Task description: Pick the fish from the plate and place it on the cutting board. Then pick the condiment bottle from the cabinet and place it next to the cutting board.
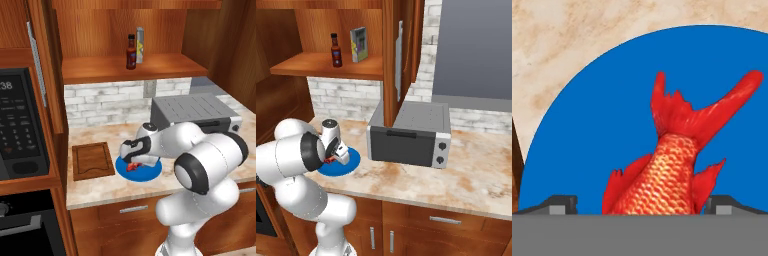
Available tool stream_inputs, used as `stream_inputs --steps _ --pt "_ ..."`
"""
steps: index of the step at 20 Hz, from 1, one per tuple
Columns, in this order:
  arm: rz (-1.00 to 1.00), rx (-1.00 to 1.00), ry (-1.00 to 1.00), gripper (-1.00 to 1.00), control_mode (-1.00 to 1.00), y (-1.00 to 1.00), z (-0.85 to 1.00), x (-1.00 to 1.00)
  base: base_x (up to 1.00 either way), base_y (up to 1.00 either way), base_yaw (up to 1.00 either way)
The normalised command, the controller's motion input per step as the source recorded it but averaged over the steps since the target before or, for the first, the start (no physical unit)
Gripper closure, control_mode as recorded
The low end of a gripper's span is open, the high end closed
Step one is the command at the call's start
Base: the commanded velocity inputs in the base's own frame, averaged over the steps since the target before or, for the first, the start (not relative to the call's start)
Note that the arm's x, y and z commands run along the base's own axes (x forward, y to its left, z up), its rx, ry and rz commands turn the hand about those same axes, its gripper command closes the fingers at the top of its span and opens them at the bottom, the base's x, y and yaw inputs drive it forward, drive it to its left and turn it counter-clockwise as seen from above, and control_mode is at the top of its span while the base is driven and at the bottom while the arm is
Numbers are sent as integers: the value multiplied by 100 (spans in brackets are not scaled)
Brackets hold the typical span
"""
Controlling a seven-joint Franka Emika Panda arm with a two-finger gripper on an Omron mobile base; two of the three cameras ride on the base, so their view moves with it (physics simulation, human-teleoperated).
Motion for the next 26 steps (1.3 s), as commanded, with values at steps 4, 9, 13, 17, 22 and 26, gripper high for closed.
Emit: stream_inputs --steps 4,9,13,17,22,26 --pt "0 0 0 100 -100 2 -14 8 0 0 0" --pt "0 0 0 100 -100 1 -2 2 0 0 0" --pt "0 0 1 100 -100 2 0 0 0 0 0" --pt "0 3 0 100 -100 1 6 0 0 0 0" --pt "0 2 0 100 -100 0 26 0 0 0 0" --pt "0 1 0 100 -100 0 23 0 0 0 0"
